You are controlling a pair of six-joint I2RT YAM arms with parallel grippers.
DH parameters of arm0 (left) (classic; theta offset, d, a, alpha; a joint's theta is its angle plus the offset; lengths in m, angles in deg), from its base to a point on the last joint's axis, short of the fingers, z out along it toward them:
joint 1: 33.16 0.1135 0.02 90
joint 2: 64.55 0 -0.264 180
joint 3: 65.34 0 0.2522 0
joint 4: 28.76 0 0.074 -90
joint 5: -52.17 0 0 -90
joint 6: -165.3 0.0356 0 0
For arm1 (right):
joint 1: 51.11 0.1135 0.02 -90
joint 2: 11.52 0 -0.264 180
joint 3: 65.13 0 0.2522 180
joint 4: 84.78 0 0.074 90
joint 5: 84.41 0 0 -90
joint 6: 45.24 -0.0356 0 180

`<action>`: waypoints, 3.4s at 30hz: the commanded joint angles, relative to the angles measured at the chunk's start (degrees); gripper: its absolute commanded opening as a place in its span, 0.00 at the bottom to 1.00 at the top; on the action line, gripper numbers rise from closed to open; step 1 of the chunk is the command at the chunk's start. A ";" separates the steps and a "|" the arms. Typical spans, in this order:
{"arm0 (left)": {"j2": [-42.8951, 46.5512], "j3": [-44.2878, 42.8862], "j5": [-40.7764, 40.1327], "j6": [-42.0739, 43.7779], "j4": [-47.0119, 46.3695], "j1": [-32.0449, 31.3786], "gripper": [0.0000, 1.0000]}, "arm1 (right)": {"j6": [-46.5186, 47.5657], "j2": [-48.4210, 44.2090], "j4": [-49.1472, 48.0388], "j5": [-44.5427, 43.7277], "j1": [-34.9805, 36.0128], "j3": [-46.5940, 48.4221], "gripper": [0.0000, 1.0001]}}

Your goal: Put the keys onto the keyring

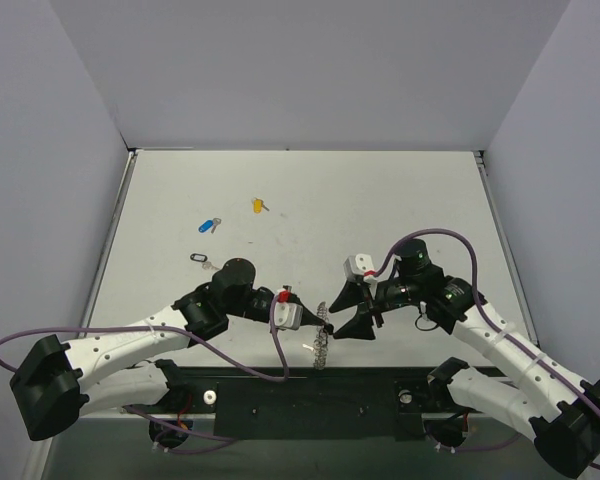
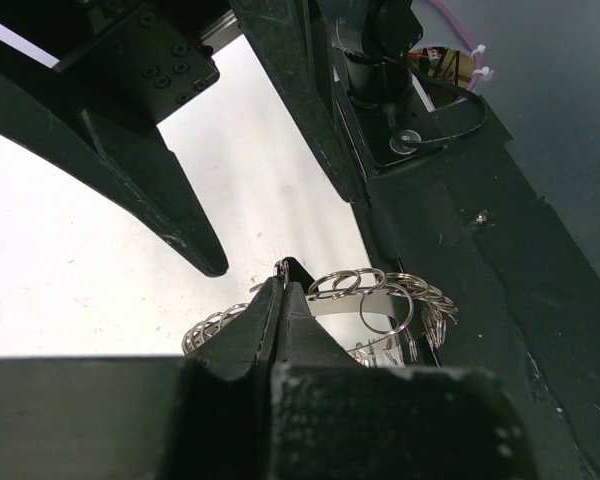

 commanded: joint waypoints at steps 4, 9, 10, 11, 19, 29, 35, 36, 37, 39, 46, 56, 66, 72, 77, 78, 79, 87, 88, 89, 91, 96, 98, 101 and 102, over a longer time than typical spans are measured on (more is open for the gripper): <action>1.27 -3.25 2.90 0.62 -2.45 -0.32 0.00 | 1.99 -0.79 -6.79 2.69 0.90 -2.24 0.55; 1.27 -2.64 2.64 0.09 -4.29 -0.41 0.00 | 1.29 -0.61 -8.12 2.86 1.51 -3.21 0.55; 1.18 -2.63 2.64 0.01 -4.47 -0.41 0.00 | 1.20 -0.70 -8.12 3.04 1.69 -3.30 0.55; 1.18 -2.63 2.55 0.09 -4.64 -0.58 0.00 | 1.20 -0.53 -8.03 3.13 1.78 -3.30 0.55; 1.44 -1.76 1.24 -0.34 -5.79 -0.41 0.00 | 0.32 -0.70 -9.18 3.92 2.13 -3.21 0.50; 3.29 0.87 -1.75 -3.41 -8.86 -0.32 0.00 | 0.85 -2.11 -5.57 1.47 -0.24 -2.77 0.48; 3.64 6.05 -4.74 -12.80 -20.18 -0.23 0.00 | 0.76 -3.16 -6.18 -0.99 -0.86 -2.24 0.45; 3.64 6.76 -5.70 -14.39 -23.86 -0.23 0.00 | 0.24 -3.34 -7.32 -1.17 -1.03 -2.33 0.44; 3.56 8.16 -7.10 -16.76 -25.37 -0.23 0.00 | -0.20 -3.60 -7.76 -1.70 -1.12 -2.42 0.43; 3.29 10.27 -9.91 -21.42 -30.47 -0.23 0.00 | -0.56 -3.78 -8.12 -2.40 -1.30 -2.42 0.40; 2.15 15.82 -19.94 -36.01 -45.33 -0.23 0.00 | 1.90 -5.18 -5.31 -8.29 -1.73 -2.42 0.29; -6.88 17.93 -29.52 -50.07 -63.78 -0.76 0.00 | -1.09 -5.54 -1.98 -31.48 -4.19 3.02 0.32; -12.97 16.00 -35.23 -51.23 -73.02 -1.11 0.00 | 4.35 8.14 35.00 -22.11 -14.38 31.01 0.39; -13.23 14.24 -36.12 -51.94 -70.66 -1.20 0.00 | 23.95 17.58 65.09 -24.03 -17.73 49.51 0.44; -13.23 12.40 -37.61 -52.81 -68.28 -1.37 0.00 | 34.14 16.18 67.83 -14.13 -17.82 46.02 0.50; -13.41 12.13 -38.48 -52.99 -68.02 -1.37 0.00 | 34.24 15.56 66.43 -12.62 -17.82 43.14 0.51; -13.41 11.78 -38.84 -53.69 -67.75 -1.55 0.00 | 33.98 14.60 62.76 -9.64 -17.82 41.54 0.51; -13.23 8.80 -43.15 -55.89 -61.34 -3.48 0.00 | 15.19 12.65 33.65 -9.17 -17.03 29.76 0.48; -13.58 8.36 -43.32 -56.67 -60.90 -3.74 0.00 | 11.95 12.92 29.54 -9.35 -16.68 29.23 0.48; -13.93 8.09 -43.76 -56.94 -60.98 -3.83 0.00 | 10.70 13.01 27.32 -9.44 -16.42 28.18 0.48; -14.90 7.30 -43.85 -57.82 -60.98 -4.36 0.00 | 6.22 13.10 21.61 -9.96 -15.89 26.68 0.48; -16.83 4.75 -46.49 -60.37 -60.81 -5.94 0.00 | 5.58 12.49 19.56 -4.53 -15.62 25.62 0.46; -17.45 4.14 -47.63 -61.42 -60.90 -6.38 0.00 | 7.26 11.61 20.80 -3.12 -15.62 24.83 0.46; -17.28 4.04 -50.26 -61.95 -61.25 -7.35 0.00 | 11.81 10.38 25.44 -0.21 -16.59 24.56 0.45; -17.01 4.22 -51.66 -61.87 -61.42 -7.87 0.00 | 12.79 10.11 26.67 0.49 -16.77 24.74 0.45</action>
